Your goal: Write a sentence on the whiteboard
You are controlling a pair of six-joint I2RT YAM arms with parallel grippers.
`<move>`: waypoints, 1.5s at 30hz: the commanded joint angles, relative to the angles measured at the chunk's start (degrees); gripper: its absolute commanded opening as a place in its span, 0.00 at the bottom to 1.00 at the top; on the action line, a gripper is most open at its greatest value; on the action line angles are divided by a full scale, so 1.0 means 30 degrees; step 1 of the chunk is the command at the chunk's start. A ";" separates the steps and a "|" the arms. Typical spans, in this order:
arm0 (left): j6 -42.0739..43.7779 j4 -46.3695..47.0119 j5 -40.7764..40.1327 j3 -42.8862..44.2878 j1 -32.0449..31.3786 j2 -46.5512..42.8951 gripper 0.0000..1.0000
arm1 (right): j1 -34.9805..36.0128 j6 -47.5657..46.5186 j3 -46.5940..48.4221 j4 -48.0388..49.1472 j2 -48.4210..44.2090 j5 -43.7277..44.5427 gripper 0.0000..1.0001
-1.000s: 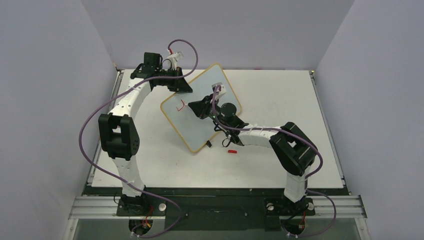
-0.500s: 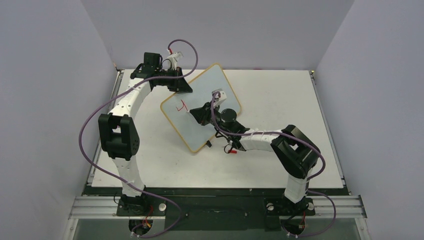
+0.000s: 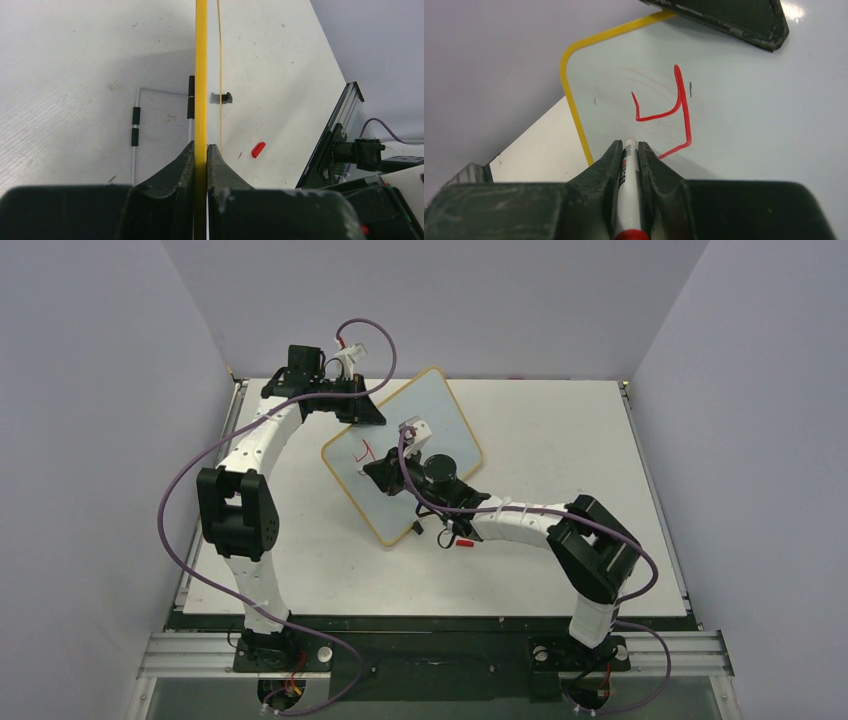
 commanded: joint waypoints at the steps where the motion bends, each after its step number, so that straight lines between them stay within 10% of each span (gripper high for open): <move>1: 0.1191 0.1420 -0.0723 -0.0014 -0.0094 -0.1195 0.00 | 0.0092 -0.0705 0.1483 -0.0689 -0.2144 -0.0208 0.00; 31: 0.1998 0.2028 -0.1754 -0.1512 0.0248 -0.2468 0.00 | -0.1258 -0.1990 -0.0518 -0.5223 -0.6555 0.4592 0.00; 45: 0.2294 0.1862 -0.1537 -0.1353 0.0347 -0.2401 0.00 | -0.1359 -0.1129 0.1427 -0.0856 -0.1952 0.0082 0.00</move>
